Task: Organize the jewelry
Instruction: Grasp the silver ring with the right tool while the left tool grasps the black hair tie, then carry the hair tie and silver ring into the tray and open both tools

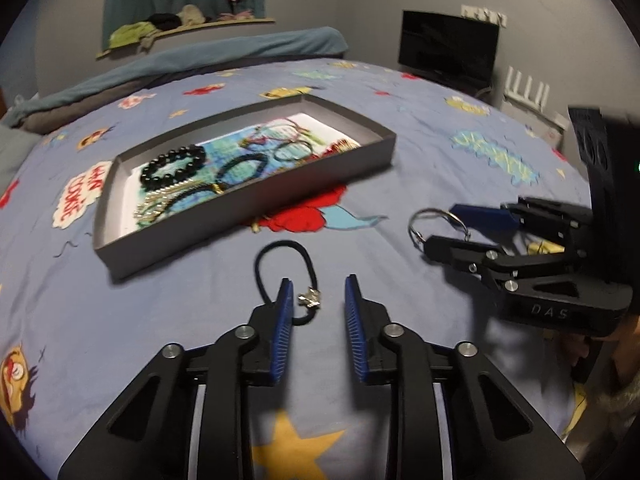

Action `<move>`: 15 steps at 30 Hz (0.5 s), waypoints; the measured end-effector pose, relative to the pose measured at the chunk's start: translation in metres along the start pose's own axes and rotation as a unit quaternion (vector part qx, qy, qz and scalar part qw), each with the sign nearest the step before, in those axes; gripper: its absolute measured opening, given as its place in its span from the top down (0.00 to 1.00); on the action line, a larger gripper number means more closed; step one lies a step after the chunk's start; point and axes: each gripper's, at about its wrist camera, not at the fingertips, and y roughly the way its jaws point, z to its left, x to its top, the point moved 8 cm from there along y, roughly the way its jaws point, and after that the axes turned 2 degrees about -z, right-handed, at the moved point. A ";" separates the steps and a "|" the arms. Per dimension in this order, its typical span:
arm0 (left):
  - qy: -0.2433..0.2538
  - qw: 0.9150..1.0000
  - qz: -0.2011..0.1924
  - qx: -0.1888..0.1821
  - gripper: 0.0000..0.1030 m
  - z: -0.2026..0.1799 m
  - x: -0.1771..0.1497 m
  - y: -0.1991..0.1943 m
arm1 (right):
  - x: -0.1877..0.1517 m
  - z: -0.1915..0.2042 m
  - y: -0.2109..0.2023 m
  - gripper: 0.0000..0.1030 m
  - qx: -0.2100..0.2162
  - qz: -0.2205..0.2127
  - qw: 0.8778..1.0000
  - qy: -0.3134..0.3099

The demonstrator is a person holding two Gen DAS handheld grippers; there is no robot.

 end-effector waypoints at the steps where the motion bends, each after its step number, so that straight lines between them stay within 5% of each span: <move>1: 0.004 1.000 0.008 0.003 0.77 0.000 -0.003 0.004 | 0.000 0.001 0.000 0.53 0.000 0.000 1.000 0.000; 4: 0.004 1.000 0.026 0.013 0.89 0.003 -0.009 0.013 | -0.001 0.000 0.000 0.53 0.002 0.000 1.000 0.003; 15: -0.013 1.000 -0.001 0.000 0.93 0.008 0.000 -0.007 | -0.002 0.002 -0.008 0.53 0.016 -0.008 1.000 0.008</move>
